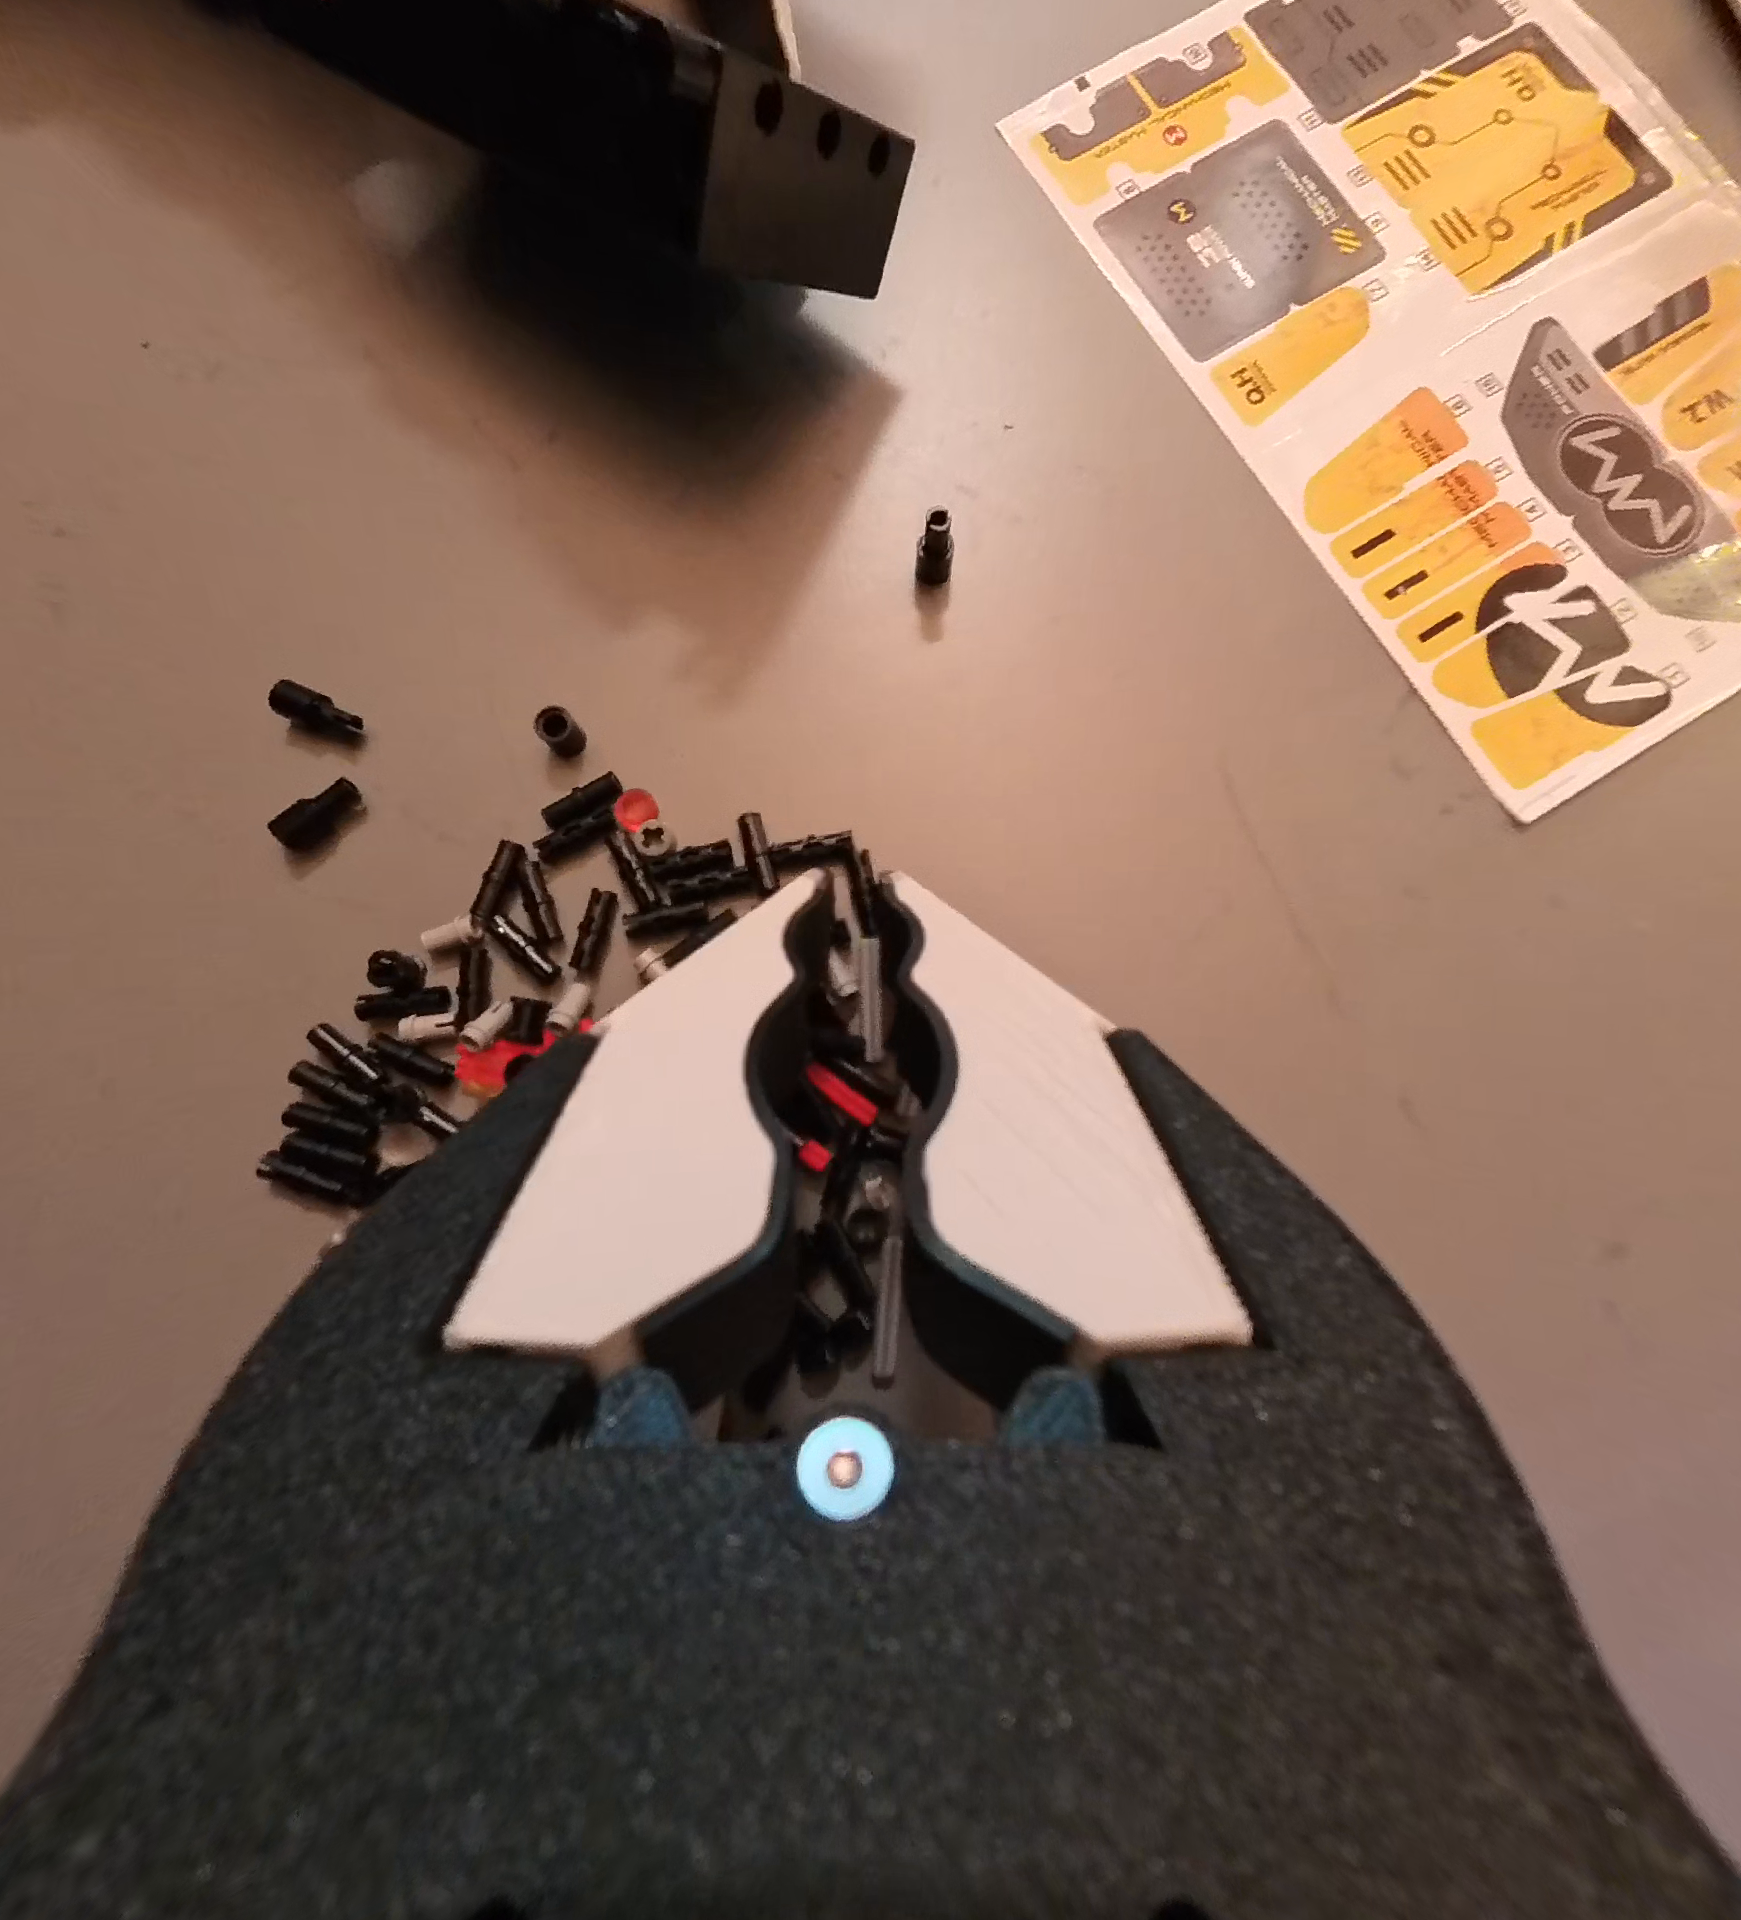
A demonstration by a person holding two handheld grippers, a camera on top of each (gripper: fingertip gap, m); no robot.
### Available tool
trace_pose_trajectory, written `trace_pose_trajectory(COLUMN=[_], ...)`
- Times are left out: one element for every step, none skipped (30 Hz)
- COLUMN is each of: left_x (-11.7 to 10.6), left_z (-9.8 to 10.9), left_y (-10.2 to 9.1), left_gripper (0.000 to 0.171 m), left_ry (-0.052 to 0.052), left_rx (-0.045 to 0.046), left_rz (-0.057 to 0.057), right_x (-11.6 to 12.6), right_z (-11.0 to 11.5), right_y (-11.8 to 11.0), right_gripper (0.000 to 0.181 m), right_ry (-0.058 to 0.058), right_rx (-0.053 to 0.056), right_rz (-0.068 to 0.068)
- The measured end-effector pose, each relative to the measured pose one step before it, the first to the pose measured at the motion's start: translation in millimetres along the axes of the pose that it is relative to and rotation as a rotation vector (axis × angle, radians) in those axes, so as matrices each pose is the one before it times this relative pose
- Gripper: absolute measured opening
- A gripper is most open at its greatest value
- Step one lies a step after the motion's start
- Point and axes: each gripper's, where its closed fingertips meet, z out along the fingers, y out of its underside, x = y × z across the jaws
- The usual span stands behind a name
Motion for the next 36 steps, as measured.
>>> trace_pose_trajectory(left_x=[0.0,0.04,-0.01,-0.01,-0.02,0.04,-0.01,0.02,-0.06,0.01,0.0,0.01,-0.06,0.05,0.0,0.05,0.16,0.1,-0.06,-1.0,-1.61,-1.79,-1.69,-1.79,-1.83,-1.65,-0.83,0.51,1.26,1.29,1.36,2.01,2.07,3.04,4.73,6.62], left_z=[0.0,0.0,-0.12,0.0,0.08,-0.03,0.01,-0.01,-0.04,0.0,0.0,-0.09,-0.03,-0.12,0.03,-0.1,-0.26,-0.6,-0.88,-1.45,-1.57,-1.43,-0.92,-0.51,-0.31,-0.17,0.26,0.03,-0.23,-0.51,-0.6,-0.84,-0.71,-0.57,0.03,0.59], left_y=[0.01,-0.01,-0.03,0.0,-0.03,0.06,0.1,0.02,-0.07,-0.01,0.0,0.04,-0.08,-0.01,0.04,-0.15,0.23,0.18,-0.53,-1.17,-1.6,-0.87,-0.17,-0.01,0.08,0.23,0.64,0.1,-1.08,-1.75,-1.82,-2.53,-3.25,-3.1,-2.91,-2.78], left_gripper=[0.061,0.061,0.061,0.061,0.061,0.061,0.061,0.061,0.061,0.061,0.061,0.061,0.061,0.06,0.06,0.061,0.06,0.059,0.061,0.061,0.061,0.061,0.061,0.061,0.061,0.061,0.061,0.061,0.061,0.061,0.061,0.061,0.061,0.061,0.061,0.061], left_ry=[0.0,0.0002,0.0002,0.0,-0.0001,0.0003,0.0004,0.0001,0.0,0.0,0.0,0.0,-0.0001,-0.0001,0.0004,0.002,0.0053,0.0095,0.0105,-0.0001,-0.0136,-0.0209,-0.0241,-0.0268,-0.0287,-0.0279,-0.0222,-0.0125,-0.0094,-0.01,-0.0103,-0.0097,-0.0136,-0.0126,-0.0047,0.0066], left_rx=[-0.00005,0.00005,0.00002,0.00001,-0.00011,-0.00043,-0.00032,-0.00014,0.0,0.00004,0.0,0.00005,0.00006,0.00002,0.00007,-0.00024,-0.00201,-0.00355,0.00108,0.00814,0.01231,0.00545,-0.00167,-0.00349,-0.00336,-0.00402,-0.00628,-0.00269,0.00562,0.00774,0.0081,0.01234,0.01658,0.01535,0.01263,0.01183], left_rz=[0.0,-0.0002,-0.0002,0.0001,0.0002,-0.0001,-0.0002,-0.0001,0.0,-0.0001,0.0,0.0,-0.0001,0.0001,-0.0004,-0.0024,-0.0068,-0.0132,-0.0153,-0.0123,0.0034,0.0165,0.0233,0.0261,0.0283,0.0291,0.026,0.0259,0.0285,0.0312,0.0351,0.0402,0.0457,0.0509,0.0505,0.0407], right_x=[0.82,0.26,-0.21,-0.2,0.19,0.26,0.57,0.53,0.36,0.48,0.89,0.68,0.74,0.87,0.73,0.46,0.15,0.13,0.06,0.28,-0.01,-0.03,-0.06,-0.14,-0.07,0.14,0.19,0.29,0.44,0.68,0.77,0.41,-0.47,-2.11,-3.88,-5.09], right_z=[0.96,1.05,0.95,0.54,0.2,0.23,0.22,0.39,0.35,0.12,-0.08,-0.11,-0.24,-0.46,-0.86,-1.39,-1.59,-1.73,-1.56,-1.36,-0.78,-0.39,0.19,0.45,0.72,0.65,0.61,0.28,-0.14,-0.5,-0.83,-1.17,-1.38,-1.48,-1.27,-1.06], right_y=[0.1,0.16,0.03,-0.61,-0.7,-0.54,-0.32,0.07,0.07,0.04,0.14,0.0,-0.24,-0.79,-1.72,-2.44,-2.8,-2.79,-2.41,-1.86,-1.24,-0.76,-0.33,0.15,0.61,0.75,0.56,-0.04,-0.94,-1.82,-3.05,-4.2,-5.54,-7.38,-9.29,-10.82], right_gripper=[0.008,0.008,0.008,0.008,0.008,0.008,0.008,0.008,0.008,0.007,0.006,0.005,0.005,0.005,0.005,0.005,0.005,0.005,0.006,0.005,0.005,0.006,0.005,0.006,0.006,0.006,0.006,0.006,0.006,0.006,0.006,0.006,0.006,0.006,0.006,0.006], right_ry=[0.0078,0.0031,-0.0002,0.0009,0.0023,0.003,0.0039,0.0032,0.0013,0.0023,0.0056,0.0039,0.0049,0.0058,0.0046,0.0026,0.0009,0.001,0.002,0.0022,0.0012,0.0003,-0.0008,-0.001,-0.0003,0.0009,0.0015,0.0022,0.0037,0.0052,0.0069,0.0065,0.0025,-0.0051,-0.0134,-0.0176], right_rx=[-0.0022,-0.0025,-0.0008,0.0024,0.0028,0.0022,0.0012,-0.0008,0.0,-0.0005,-0.001,-0.0004,0.0011,0.0042,0.0094,0.0134,0.015,0.0145,0.0122,0.0094,0.0063,0.004,0.002,-0.0004,-0.0027,-0.0037,-0.0025,0.0006,0.0051,0.0103,0.0158,0.0215,0.028,0.0369,0.0464,0.0529], right_rz=[-0.003,-0.0014,-0.0004,-0.0008,-0.0009,-0.0004,0.0009,0.0022,0.0027,0.0019,0.0004,0.0001,-0.0008,-0.0019,-0.0013,0.0006,0.0016,0.0012,0.0001,-0.0006,-0.0004,0.0001,0.0003,0.0001,-0.0005,-0.0013,-0.0017,-0.0017,-0.0018,-0.002,-0.0024,-0.0026,-0.0012,0.0017,0.0062,0.0095])
